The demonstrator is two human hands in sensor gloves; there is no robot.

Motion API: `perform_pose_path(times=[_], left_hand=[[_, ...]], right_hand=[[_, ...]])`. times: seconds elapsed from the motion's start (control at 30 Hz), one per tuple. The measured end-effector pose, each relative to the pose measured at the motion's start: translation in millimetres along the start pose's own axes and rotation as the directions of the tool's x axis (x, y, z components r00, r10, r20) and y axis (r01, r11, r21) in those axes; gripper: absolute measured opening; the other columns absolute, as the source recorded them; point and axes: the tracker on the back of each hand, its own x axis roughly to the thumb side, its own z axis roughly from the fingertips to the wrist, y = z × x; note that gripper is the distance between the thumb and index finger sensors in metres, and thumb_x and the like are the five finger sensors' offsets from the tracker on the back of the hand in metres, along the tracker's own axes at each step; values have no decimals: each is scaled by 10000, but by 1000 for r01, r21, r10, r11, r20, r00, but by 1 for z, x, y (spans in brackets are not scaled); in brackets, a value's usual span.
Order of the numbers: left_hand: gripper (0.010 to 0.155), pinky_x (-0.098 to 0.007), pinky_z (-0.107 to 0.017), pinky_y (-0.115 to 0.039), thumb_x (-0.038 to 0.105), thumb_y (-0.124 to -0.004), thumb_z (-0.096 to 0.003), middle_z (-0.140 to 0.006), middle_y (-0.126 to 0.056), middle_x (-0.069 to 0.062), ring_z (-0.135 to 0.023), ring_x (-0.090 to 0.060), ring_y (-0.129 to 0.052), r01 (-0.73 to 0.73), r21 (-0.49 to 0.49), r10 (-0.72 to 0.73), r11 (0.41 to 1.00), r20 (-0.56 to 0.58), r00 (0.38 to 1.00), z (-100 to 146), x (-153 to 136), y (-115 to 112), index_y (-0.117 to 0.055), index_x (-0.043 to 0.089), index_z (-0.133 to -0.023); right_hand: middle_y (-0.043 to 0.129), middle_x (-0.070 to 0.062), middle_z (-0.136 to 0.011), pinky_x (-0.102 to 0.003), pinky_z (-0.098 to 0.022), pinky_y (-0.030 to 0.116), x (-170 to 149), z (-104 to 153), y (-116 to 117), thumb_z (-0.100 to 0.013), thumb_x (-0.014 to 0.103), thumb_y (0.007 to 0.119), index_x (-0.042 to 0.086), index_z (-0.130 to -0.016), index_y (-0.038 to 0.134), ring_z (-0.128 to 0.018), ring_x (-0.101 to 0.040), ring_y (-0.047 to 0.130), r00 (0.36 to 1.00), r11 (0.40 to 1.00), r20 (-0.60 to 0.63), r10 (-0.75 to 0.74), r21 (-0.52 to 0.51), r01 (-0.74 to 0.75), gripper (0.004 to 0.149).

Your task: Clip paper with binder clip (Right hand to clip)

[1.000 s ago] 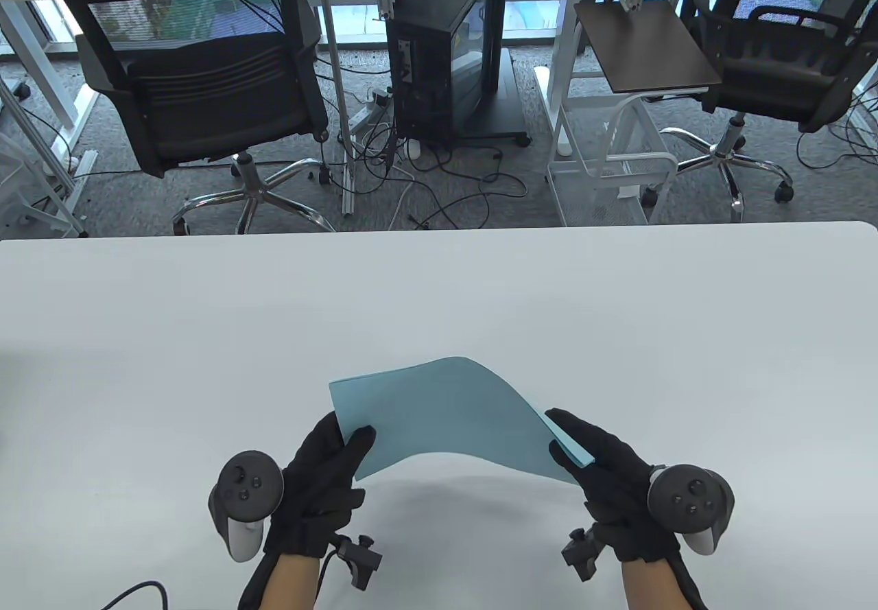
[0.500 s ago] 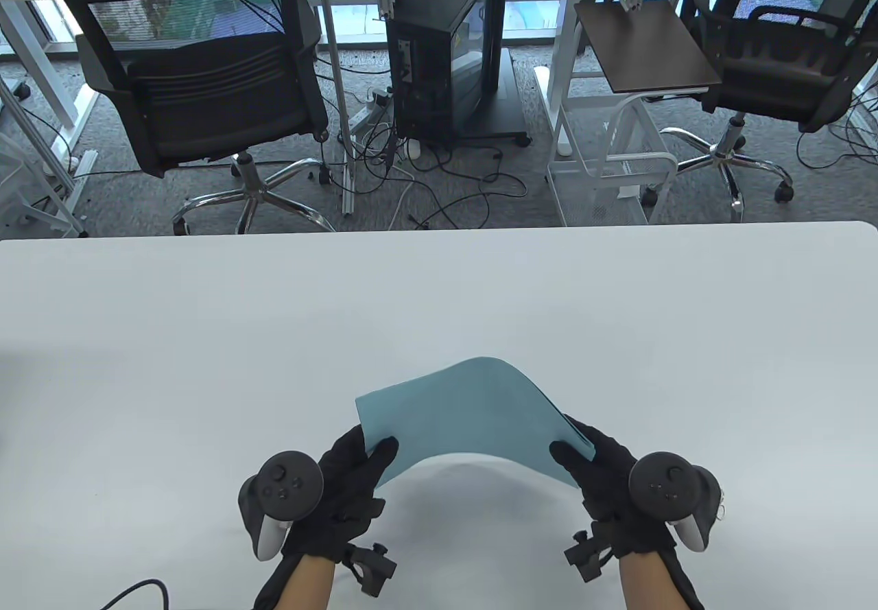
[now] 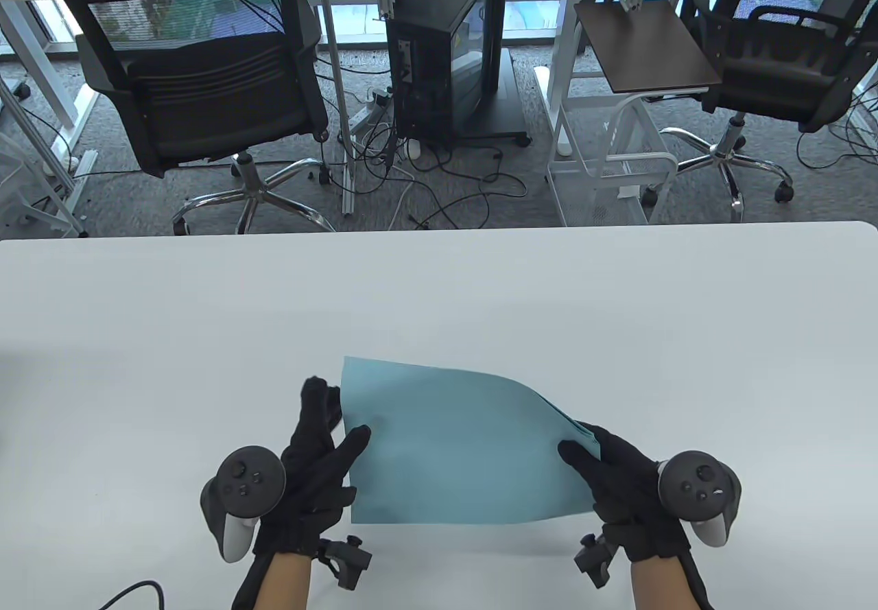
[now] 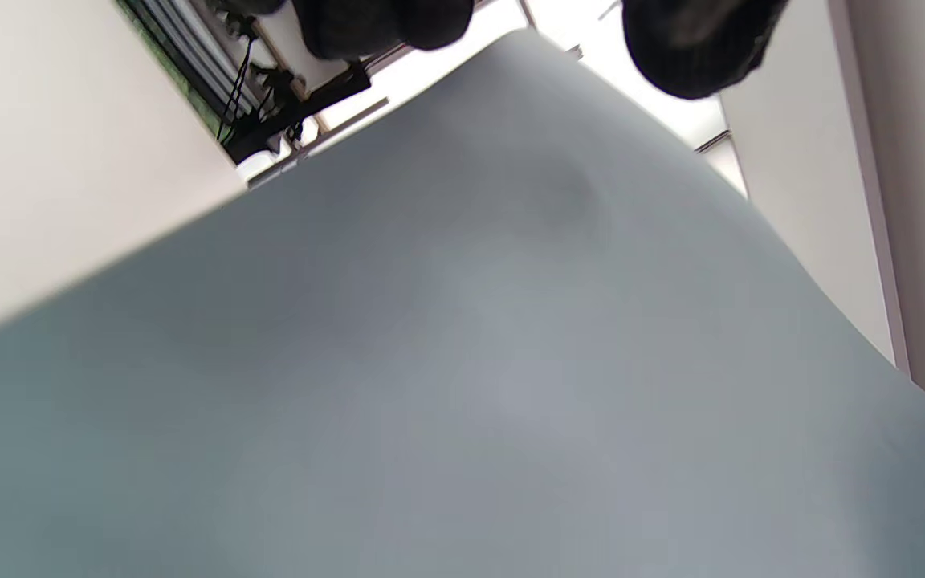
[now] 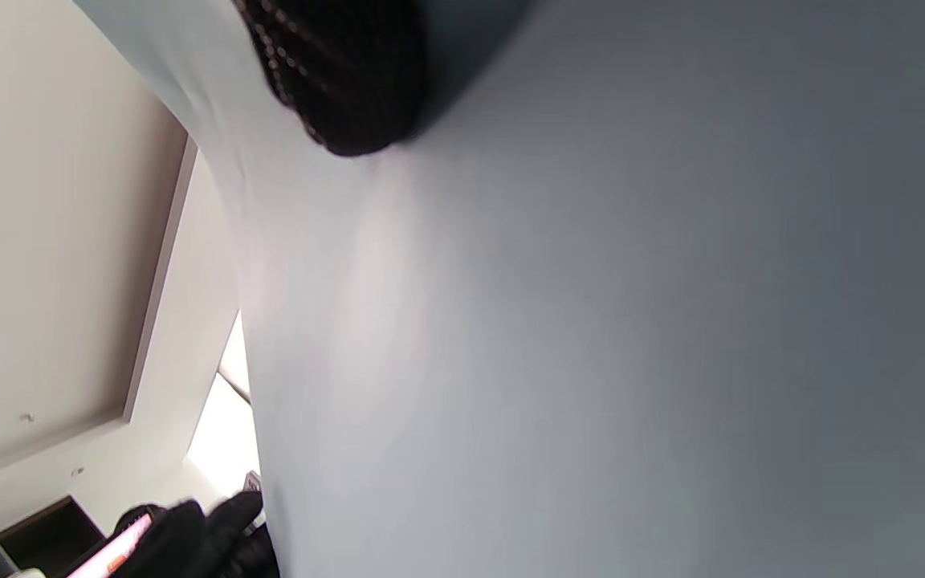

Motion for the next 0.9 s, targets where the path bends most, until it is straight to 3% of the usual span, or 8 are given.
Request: perform_pose_path(times=[0.13, 0.23, 0.33, 0.4, 0.53, 0.6, 0.8, 0.9], left_hand=[[972, -627, -815, -345, 689, -634, -523, -1282, -252, -144, -1156, -474, -339, 256, 76, -265, 964, 140, 954, 5, 32, 9, -133, 183, -1186], [1019, -658, -801, -266, 730, -636, -490, -1296, -170, -168, -1152, -520, -247, 357, 2, -347, 934, 244, 906, 7, 56, -3, -115, 205, -1191], [1051, -682, -736, -114, 752, -627, -476, -1282, -60, -214, -1098, -568, -92, 511, -116, -456, 852, 318, 831, 8, 73, -24, -104, 200, -1201], [1047, -675, -733, -110, 746, -636, -475, -1286, -86, -220, -1095, -568, -99, 573, -156, -502, 805, 337, 797, 8, 77, -36, -133, 193, -1209], [869, -571, -841, -427, 664, -695, -499, -1263, -484, -45, -1150, -410, -488, 597, -122, -523, 793, 368, 769, 8, 76, -52, -362, 251, -1187], [681, -466, -755, -706, 608, -711, -524, -1133, -725, 56, -1019, -261, -795, 605, -89, -538, 791, 369, 758, 8, 76, -54, -540, 320, -1116], [412, -339, -638, -834, 492, -710, -572, -918, -915, 133, -794, -166, -969, 574, -94, -504, 813, 379, 776, 6, 70, -56, -726, 368, -965], [402, -299, -594, -868, 467, -721, -566, -864, -939, 129, -709, -141, -1003, 569, -73, -502, 819, 390, 772, 5, 66, -57, -748, 346, -949]], right_hand=[[979, -173, -794, -518, -432, 838, 9, -3, 8, -584, 227, 743, 56, -957, 821, -583, -349, 1004, 992, 989, 27, 122, 82, -124, 418], [976, -171, -801, -522, -442, 835, 15, -4, 17, -581, 230, 747, 64, -956, 823, -595, -351, 1001, 980, 973, 50, 194, 119, -199, 417], [968, -164, -820, -530, -462, 826, 20, -5, 24, -578, 237, 750, 78, -958, 821, -620, -358, 992, 972, 961, 81, 220, 154, -230, 418], [963, -162, -830, -531, -476, 826, 21, -5, 28, -576, 242, 753, 88, -959, 820, -636, -355, 990, 971, 957, 98, 218, 173, -232, 418], [964, -151, -834, -528, -485, 827, 22, -6, 33, -576, 249, 756, 100, -958, 820, -643, -349, 991, 973, 953, 117, 200, 206, -221, 415], [968, -152, -827, -530, -485, 826, 22, -6, 33, -572, 248, 762, 99, -951, 827, -640, -349, 991, 974, 953, 113, 198, 212, -218, 412], [968, -152, -825, -533, -488, 823, 16, -7, 34, -569, 251, 770, 103, -946, 831, -641, -352, 988, 976, 950, 94, 197, 227, -213, 410], [942, -167, -871, -574, -525, 796, 16, -7, 34, -569, 275, 770, 109, -962, 817, -696, -380, 967, 975, 950, 80, 206, 224, -219, 429]])
